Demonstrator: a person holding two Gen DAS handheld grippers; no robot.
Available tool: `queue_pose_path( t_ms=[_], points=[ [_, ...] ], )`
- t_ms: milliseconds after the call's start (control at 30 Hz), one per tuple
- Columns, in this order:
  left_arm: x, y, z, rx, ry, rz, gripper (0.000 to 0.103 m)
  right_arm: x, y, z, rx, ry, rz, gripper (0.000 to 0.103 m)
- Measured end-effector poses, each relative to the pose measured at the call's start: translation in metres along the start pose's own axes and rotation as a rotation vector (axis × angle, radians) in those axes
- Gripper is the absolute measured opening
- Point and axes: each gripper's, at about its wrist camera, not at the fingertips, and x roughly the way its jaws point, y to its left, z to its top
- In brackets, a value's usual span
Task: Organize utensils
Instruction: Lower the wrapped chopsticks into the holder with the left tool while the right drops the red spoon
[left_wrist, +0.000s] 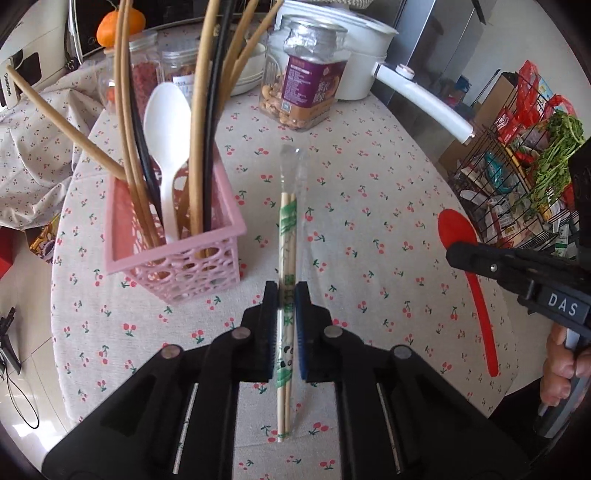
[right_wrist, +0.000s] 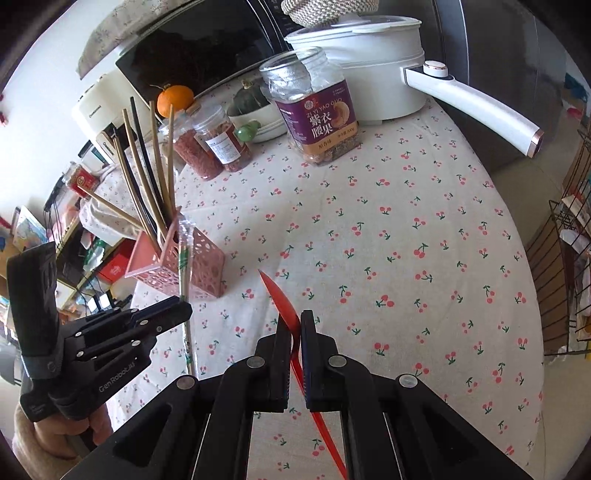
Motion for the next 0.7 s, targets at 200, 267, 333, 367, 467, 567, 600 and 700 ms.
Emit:
queue_pose_path(
  t_ms=[200,267,333,367,467,567,600,700],
  points=[
    [-0.065,0.005,0.007,-0.006,-0.212,-0.045,0.009,-0.025,0.012,0.003,-0.019,-0.084,0.047,0.005],
    [-0.080,0.005,0.011,-0.010,-0.283,-0.049,0.005,-0.032,0.016,0.004,-0.025,-0.108,0.058,0.005],
    [-0.093,0.009,0.014,-0.020,-0.350,-0.047,0.005,-0.037,0.019,0.006,-0.028,-0.131,0.066,0.005],
    [-0.098,0.008,0.016,-0.027,-0.379,-0.050,0.005,-0.039,0.020,0.007,-0.031,-0.142,0.071,0.005],
    [-0.114,0.014,0.018,-0.046,-0.459,-0.044,0.005,-0.044,0.022,0.011,-0.030,-0.169,0.082,0.005],
    [-0.128,0.016,0.016,-0.055,-0.536,-0.010,0.005,-0.049,0.024,0.014,-0.027,-0.204,0.098,0.005],
    [-0.132,0.017,0.016,-0.053,-0.562,0.007,0.005,-0.050,0.025,0.015,-0.026,-0.216,0.106,0.005],
    [-0.136,0.019,0.017,-0.031,-0.602,0.072,0.005,-0.055,0.032,0.018,-0.027,-0.251,0.133,0.005]
  ],
)
